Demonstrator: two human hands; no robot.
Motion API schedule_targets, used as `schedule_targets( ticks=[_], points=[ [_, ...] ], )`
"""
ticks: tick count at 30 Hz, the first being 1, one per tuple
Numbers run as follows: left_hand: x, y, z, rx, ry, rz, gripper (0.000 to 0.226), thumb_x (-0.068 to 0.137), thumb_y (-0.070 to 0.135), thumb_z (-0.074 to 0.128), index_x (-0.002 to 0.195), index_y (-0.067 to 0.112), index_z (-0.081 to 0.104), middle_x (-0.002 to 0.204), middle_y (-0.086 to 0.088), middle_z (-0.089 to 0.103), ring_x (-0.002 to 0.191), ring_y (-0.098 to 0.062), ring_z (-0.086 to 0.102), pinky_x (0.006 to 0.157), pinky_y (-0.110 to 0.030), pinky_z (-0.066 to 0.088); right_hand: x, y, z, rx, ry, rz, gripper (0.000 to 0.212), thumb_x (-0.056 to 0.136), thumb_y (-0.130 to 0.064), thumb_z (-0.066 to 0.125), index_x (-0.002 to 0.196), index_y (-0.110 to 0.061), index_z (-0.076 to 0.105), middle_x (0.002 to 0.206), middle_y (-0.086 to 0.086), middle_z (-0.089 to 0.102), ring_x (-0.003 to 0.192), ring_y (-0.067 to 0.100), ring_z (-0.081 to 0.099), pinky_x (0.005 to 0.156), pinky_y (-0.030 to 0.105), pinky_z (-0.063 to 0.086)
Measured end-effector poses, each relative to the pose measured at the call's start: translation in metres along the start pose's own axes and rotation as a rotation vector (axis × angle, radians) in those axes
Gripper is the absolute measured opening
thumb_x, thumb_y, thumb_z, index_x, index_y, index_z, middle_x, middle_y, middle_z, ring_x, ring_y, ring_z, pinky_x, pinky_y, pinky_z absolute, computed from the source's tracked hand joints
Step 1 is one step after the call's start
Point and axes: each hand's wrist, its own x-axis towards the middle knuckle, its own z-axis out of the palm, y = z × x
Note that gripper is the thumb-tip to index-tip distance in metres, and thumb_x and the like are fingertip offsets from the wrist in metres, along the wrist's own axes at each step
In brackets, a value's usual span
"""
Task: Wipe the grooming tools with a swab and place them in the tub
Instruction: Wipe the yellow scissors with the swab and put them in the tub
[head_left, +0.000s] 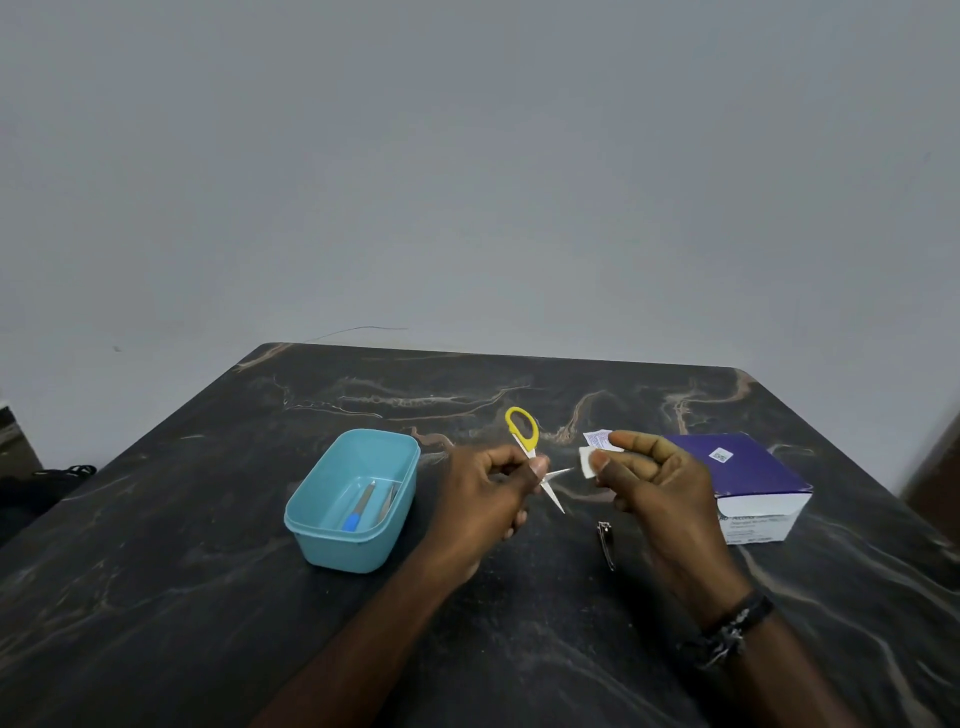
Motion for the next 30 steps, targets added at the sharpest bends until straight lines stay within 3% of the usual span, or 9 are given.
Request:
schedule_targets(
  ticks=[3,7,12,16,19,22,26,28,30],
  points=[
    [-0.001,-0.001,-0.001,0.061,-0.055,0.033,0.014,0.091,0.018,0.064,0.098,0.012,0.074,0.058,0.006,0.061,0.042,-0.008,0.045,0.04,-0.019,0.035,0.0,0.001,0.002,-0.238,-0.036,-0.097,0.028,0.081,-0.007,0.074,0.106,-0.014,0.063,0.076,-0.004,0.077,0.073,0.01,0.073,0.07,0.027,0.053],
    [0.001,-0.002,-0.002,0.23,-0.091,0.123,0.017,0.093,0.017,0.061,0.101,0.012,0.075,0.046,0.016,0.054,0.042,0.003,0.043,0.051,-0.022,0.036,-0.003,0.001,0.005,-0.452,-0.155,-0.184,0.03,0.083,-0.012,0.074,0.102,-0.03,0.06,0.076,-0.012,0.076,0.073,0.003,0.071,0.07,0.026,0.052],
    [0.002,-0.003,-0.005,0.408,-0.14,0.228,0.025,0.093,0.02,0.059,0.072,0.01,0.069,0.057,0.006,0.058,0.053,-0.002,0.049,0.057,-0.024,0.039,-0.005,0.004,0.005,-0.559,-0.267,-0.199,0.036,0.084,-0.014,0.073,0.111,-0.033,0.058,0.08,-0.017,0.075,0.074,0.0,0.069,0.07,0.02,0.049],
    [0.005,-0.008,-0.005,0.455,-0.165,0.261,0.025,0.094,0.024,0.055,0.079,0.013,0.072,0.07,-0.004,0.067,0.067,-0.014,0.061,0.062,-0.031,0.045,-0.008,0.001,0.007,-0.567,-0.332,-0.219,0.04,0.085,-0.012,0.072,0.111,-0.036,0.054,0.081,-0.016,0.075,0.078,0.004,0.071,0.073,0.024,0.053],
    [0.005,-0.009,-0.005,0.448,-0.174,0.267,0.026,0.094,0.021,0.055,0.075,0.012,0.07,0.066,-0.005,0.065,0.061,-0.007,0.054,0.06,-0.027,0.041,-0.01,-0.001,0.007,-0.563,-0.362,-0.241,0.042,0.084,-0.01,0.072,0.111,-0.037,0.054,0.081,-0.015,0.075,0.081,0.0,0.071,0.077,0.02,0.052],
    [0.003,-0.005,-0.006,0.441,-0.173,0.252,0.023,0.094,0.019,0.056,0.077,0.016,0.072,0.067,0.002,0.066,0.064,-0.006,0.057,0.062,-0.022,0.042,-0.009,-0.001,0.004,-0.596,-0.37,-0.246,0.044,0.083,-0.013,0.073,0.115,-0.036,0.053,0.082,-0.017,0.075,0.083,-0.004,0.068,0.075,0.015,0.045],
    [0.002,-0.002,-0.007,0.443,-0.168,0.241,0.022,0.094,0.019,0.057,0.081,0.018,0.074,0.066,0.011,0.064,0.065,0.001,0.058,0.063,-0.019,0.04,-0.006,0.0,0.0,-0.633,-0.349,-0.263,0.047,0.082,-0.016,0.075,0.121,-0.032,0.054,0.081,-0.016,0.074,0.085,-0.005,0.068,0.08,0.02,0.046],
    [0.002,-0.003,-0.007,0.452,-0.174,0.244,0.021,0.094,0.019,0.057,0.083,0.017,0.075,0.07,0.006,0.068,0.068,-0.005,0.062,0.064,-0.023,0.045,-0.006,0.001,0.0,-0.642,-0.364,-0.271,0.049,0.082,-0.014,0.075,0.12,-0.034,0.053,0.082,-0.015,0.074,0.086,-0.004,0.068,0.085,0.024,0.05],
    [0.001,-0.004,-0.005,0.456,-0.195,0.244,0.022,0.094,0.019,0.056,0.084,0.014,0.074,0.074,-0.003,0.071,0.073,-0.018,0.065,0.067,-0.039,0.052,-0.008,0.001,0.002,-0.637,-0.394,-0.28,0.051,0.082,-0.011,0.074,0.119,-0.037,0.052,0.082,-0.016,0.074,0.089,-0.005,0.068,0.091,0.027,0.05]
  ],
)
